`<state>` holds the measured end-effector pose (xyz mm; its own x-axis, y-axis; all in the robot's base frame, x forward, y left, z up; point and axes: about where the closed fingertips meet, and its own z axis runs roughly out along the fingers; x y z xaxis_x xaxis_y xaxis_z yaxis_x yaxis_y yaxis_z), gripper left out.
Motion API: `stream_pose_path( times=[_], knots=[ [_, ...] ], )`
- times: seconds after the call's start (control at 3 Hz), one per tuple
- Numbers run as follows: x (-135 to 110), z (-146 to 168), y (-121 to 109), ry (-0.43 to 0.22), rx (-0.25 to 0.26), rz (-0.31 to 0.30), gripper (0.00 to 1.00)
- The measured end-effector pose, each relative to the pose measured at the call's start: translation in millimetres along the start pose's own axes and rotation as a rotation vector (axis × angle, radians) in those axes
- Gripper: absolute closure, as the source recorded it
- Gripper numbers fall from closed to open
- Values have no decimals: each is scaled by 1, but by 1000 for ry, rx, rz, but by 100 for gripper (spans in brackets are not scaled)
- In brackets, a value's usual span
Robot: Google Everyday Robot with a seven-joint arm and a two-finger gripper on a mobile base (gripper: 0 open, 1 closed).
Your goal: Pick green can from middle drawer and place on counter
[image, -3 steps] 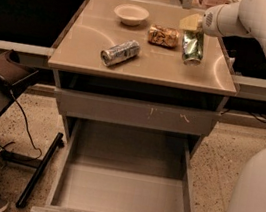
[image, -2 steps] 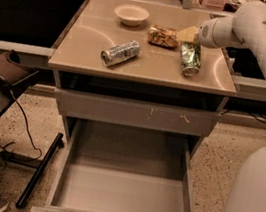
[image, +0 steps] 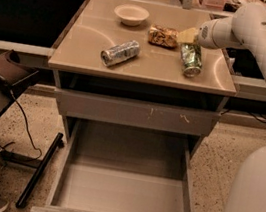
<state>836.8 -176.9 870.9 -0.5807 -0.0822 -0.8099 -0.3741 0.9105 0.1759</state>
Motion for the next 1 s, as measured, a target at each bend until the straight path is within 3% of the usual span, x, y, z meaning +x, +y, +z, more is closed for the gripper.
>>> stream_pose_path(
  times=[0.67, 1.0],
  knots=[
    [0, 0, 0, 0, 0, 0, 11],
    [0, 0, 0, 0, 0, 0, 0]
  ],
)
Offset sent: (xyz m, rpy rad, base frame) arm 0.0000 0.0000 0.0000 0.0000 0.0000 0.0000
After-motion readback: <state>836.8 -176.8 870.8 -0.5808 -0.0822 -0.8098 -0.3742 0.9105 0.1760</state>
